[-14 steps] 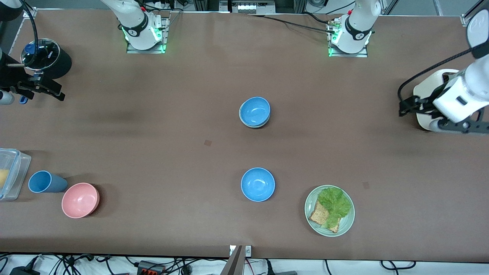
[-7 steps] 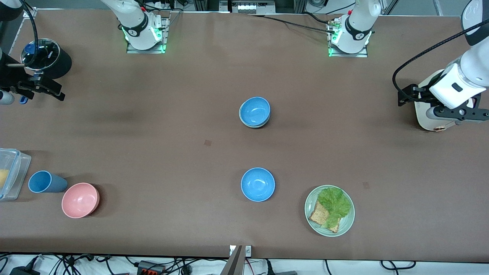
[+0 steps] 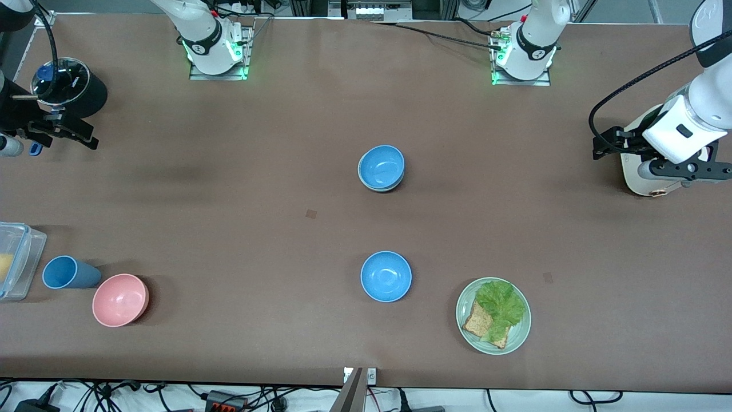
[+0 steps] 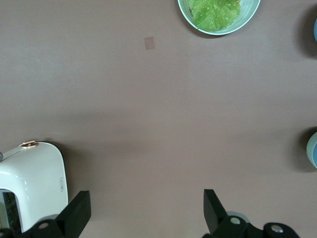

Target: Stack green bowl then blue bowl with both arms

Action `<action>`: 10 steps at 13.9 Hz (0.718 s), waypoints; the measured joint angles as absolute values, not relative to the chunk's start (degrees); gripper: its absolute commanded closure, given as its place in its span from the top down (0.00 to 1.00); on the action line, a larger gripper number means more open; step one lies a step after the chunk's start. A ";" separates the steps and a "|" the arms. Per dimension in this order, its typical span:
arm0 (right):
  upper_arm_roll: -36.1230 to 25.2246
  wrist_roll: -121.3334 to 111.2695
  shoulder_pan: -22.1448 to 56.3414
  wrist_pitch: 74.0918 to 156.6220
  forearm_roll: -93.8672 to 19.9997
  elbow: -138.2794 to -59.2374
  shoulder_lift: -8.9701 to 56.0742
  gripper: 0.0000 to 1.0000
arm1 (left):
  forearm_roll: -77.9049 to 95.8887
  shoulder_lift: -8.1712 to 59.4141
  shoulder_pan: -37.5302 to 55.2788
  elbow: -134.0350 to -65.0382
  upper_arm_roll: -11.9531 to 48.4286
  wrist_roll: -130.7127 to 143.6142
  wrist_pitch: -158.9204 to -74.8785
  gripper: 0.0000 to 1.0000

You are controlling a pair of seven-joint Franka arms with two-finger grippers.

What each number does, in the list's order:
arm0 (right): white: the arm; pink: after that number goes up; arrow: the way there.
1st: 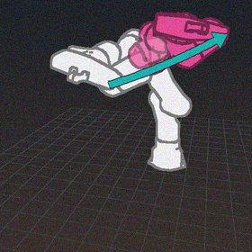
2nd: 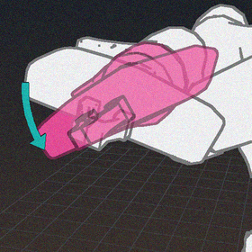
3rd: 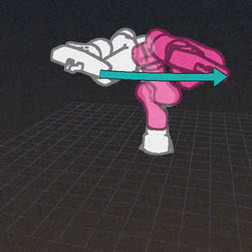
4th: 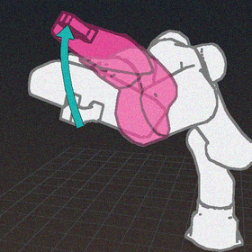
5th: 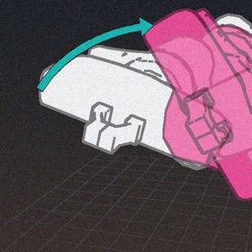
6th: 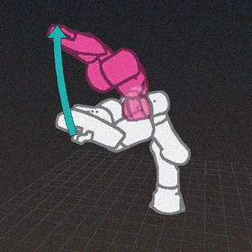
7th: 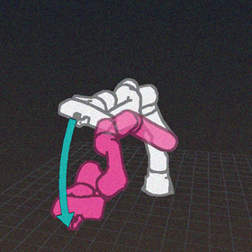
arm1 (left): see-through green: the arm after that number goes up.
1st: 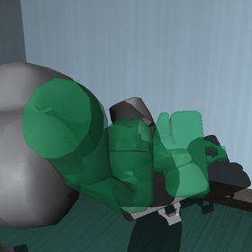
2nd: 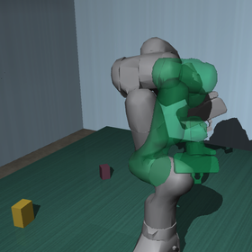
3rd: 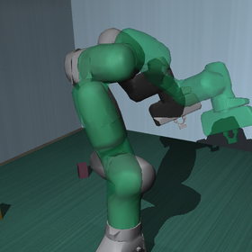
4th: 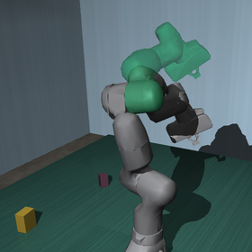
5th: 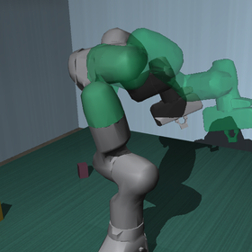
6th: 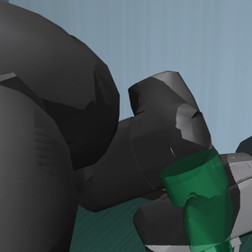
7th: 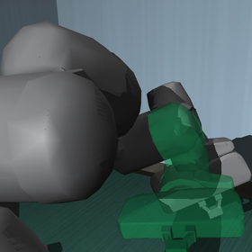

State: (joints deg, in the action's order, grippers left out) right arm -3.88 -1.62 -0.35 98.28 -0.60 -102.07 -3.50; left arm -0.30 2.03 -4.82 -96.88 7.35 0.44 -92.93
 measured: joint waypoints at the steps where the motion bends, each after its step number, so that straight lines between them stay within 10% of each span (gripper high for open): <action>1: -3.88 -1.62 -0.35 98.22 -0.60 -102.07 -3.50 1.00 | 0.12 2.03 -4.86 -96.87 7.29 0.46 -92.93 1.00; 10: -3.88 -1.62 -0.35 98.12 -0.60 -102.07 -3.50 1.00 | 1.39 2.08 -4.99 -96.87 6.99 0.46 -92.93 1.00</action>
